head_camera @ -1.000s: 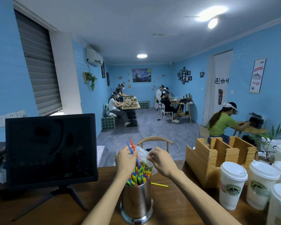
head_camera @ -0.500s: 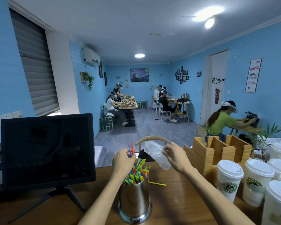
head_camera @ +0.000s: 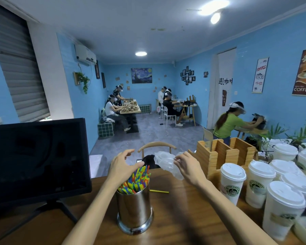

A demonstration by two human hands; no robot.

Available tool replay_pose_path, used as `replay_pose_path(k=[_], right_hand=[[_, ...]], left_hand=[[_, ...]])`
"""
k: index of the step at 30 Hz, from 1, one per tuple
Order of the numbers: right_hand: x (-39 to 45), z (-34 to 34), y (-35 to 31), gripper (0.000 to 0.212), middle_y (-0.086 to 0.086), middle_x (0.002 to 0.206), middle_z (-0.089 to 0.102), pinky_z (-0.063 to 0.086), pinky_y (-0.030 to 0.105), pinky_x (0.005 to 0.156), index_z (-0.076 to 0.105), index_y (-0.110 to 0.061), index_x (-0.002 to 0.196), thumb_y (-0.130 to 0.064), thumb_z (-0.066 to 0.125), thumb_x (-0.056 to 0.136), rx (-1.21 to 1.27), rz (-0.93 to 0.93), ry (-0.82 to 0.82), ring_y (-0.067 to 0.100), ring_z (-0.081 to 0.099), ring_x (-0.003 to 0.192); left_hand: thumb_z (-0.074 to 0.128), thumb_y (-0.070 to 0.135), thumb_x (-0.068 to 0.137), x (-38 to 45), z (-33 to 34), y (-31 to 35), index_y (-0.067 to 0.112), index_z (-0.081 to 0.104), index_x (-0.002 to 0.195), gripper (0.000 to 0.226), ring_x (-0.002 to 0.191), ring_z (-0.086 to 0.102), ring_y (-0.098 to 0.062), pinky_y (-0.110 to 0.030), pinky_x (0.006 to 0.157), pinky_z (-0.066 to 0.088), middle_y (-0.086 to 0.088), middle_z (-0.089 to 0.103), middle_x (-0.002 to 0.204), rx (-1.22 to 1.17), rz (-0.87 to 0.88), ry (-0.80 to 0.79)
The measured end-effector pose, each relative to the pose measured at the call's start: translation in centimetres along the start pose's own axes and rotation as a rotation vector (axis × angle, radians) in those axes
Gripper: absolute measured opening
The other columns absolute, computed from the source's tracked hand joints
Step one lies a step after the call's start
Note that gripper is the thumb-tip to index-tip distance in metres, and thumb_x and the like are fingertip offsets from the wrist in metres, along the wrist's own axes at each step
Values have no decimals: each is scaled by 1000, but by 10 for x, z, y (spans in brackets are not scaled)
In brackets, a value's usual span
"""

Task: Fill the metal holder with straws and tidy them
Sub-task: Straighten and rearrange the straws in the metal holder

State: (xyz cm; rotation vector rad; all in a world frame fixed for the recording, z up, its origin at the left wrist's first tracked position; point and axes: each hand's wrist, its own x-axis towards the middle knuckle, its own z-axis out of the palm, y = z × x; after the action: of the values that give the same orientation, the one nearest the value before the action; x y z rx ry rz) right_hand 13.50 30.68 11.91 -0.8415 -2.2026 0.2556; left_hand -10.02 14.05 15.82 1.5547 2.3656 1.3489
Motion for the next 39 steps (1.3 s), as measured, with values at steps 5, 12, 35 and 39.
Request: replay_pose_path(k=[5,12,35,39], right_hand=[[-11,-8,15,18,-11,95,54,45,24,74,71,-16,106,-31,65,99,-27,-13,17,16,63,89],[-77,-3,65,14,-6,103,56,54,39,72,68,-24,103,-36,61,100,-115,3,-73,20,60,91],[-59,76,19,34,5,119,64,44,42,89,64,-21,132,-27,60,99,-179,38,-283,35,61,107],[-28,139,12,46,8,138,53,43,40,103,50,-21,145,-36,54,102,-152,123,-513,36,55,122]], left_hand=[[76,56,81,-5,0,6,35,59,132,58,122,55,-16,-40,97,50,5,62,132,14,30,35],[71,48,86,-32,4,38,38,64,120,35,115,51,-12,-28,91,40,16,61,120,28,206,145],[74,30,81,-153,67,-16,16,76,99,23,89,59,-15,-33,80,51,3,60,94,-75,313,415],[80,34,75,-142,66,-30,18,69,109,39,98,58,-18,-31,89,49,0,56,103,-97,271,473]])
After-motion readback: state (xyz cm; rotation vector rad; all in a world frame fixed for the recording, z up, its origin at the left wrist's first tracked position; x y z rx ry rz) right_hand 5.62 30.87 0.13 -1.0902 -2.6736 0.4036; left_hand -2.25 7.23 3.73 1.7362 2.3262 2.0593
